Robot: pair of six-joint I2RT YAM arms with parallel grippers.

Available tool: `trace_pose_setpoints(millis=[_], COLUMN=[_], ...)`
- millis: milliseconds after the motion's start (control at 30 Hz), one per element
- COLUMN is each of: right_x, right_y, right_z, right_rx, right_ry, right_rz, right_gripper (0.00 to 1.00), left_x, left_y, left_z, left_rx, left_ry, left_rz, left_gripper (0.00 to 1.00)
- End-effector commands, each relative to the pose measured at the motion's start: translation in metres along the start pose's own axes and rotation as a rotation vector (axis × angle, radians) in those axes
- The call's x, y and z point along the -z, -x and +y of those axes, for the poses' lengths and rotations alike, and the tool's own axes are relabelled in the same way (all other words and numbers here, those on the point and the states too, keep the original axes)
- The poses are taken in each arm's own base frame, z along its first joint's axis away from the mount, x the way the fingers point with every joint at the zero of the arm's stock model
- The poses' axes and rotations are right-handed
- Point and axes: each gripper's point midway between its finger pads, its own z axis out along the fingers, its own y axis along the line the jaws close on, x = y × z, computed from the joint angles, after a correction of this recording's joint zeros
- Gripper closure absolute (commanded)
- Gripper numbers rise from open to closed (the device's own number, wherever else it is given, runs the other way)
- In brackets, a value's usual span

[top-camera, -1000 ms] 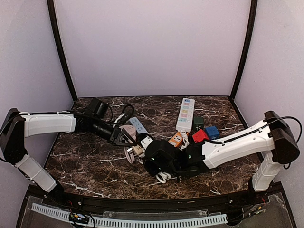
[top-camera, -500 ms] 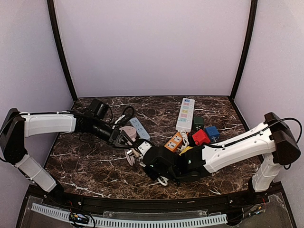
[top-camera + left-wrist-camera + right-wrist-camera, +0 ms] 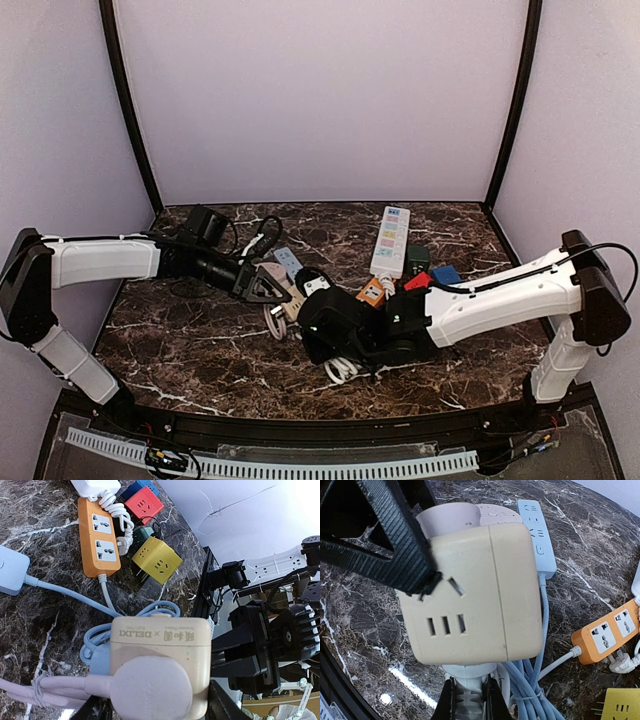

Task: Pull the plug off the socket
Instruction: Remove the plug from the socket.

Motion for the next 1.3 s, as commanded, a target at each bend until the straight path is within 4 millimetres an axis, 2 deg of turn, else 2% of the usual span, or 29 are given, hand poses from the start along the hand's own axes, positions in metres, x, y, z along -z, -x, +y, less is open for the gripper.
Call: trace_pose_setpoints(millis=[0, 67, 333, 500, 600, 767, 933, 1133, 1267], right_x=[0.007, 0.008, 0.034, 0.050, 0.062, 0.058, 0.039, 0.021, 0.014], right_y=[-0.018, -0.017, -0.019, -0.030, -0.028, -0.020, -0.015, -0.019, -0.024], right_z=[-0.029, -0.023, 0.048, 0.072, 0.080, 0.067, 0.032, -0.018, -0.043], right_rx=[-0.012, 0.033, 0.341, 0.437, 0.459, 0.440, 0.327, 0.105, 0.001], right_ry=[-0.114, -0.086, 0.165, 0.293, 0.341, 0.254, 0.044, -0.092, -0.160], right_rz=[0.076, 0.059, -0.063, -0.093, -0.133, -0.147, -0.078, 0.024, 0.080], right_gripper=[1.00, 1.00, 1.00, 1.00, 1.00, 1.00, 1.00, 1.00, 1.00], left_x=[0.025, 0.026, 0.027, 0.029, 0.030, 0.030, 0.030, 0.031, 0.031], left_y=[0.025, 0.025, 0.027, 0.026, 0.027, 0.027, 0.027, 0.027, 0.027], left_z=[0.036, 0.036, 0.037, 0.039, 0.039, 0.040, 0.041, 0.042, 0.042], left_rx=[-0.053, -0.054, -0.055, -0.051, -0.049, -0.046, -0.046, -0.049, -0.050], left_ry=[0.199, 0.201, 0.211, 0.218, 0.219, 0.220, 0.229, 0.236, 0.235], left_rz=[-0.120, -0.121, -0.124, -0.126, -0.129, -0.130, -0.131, -0.135, -0.135], left_gripper=[0.96, 0.96, 0.96, 0.96, 0.96, 0.96, 0.97, 0.97, 0.97])
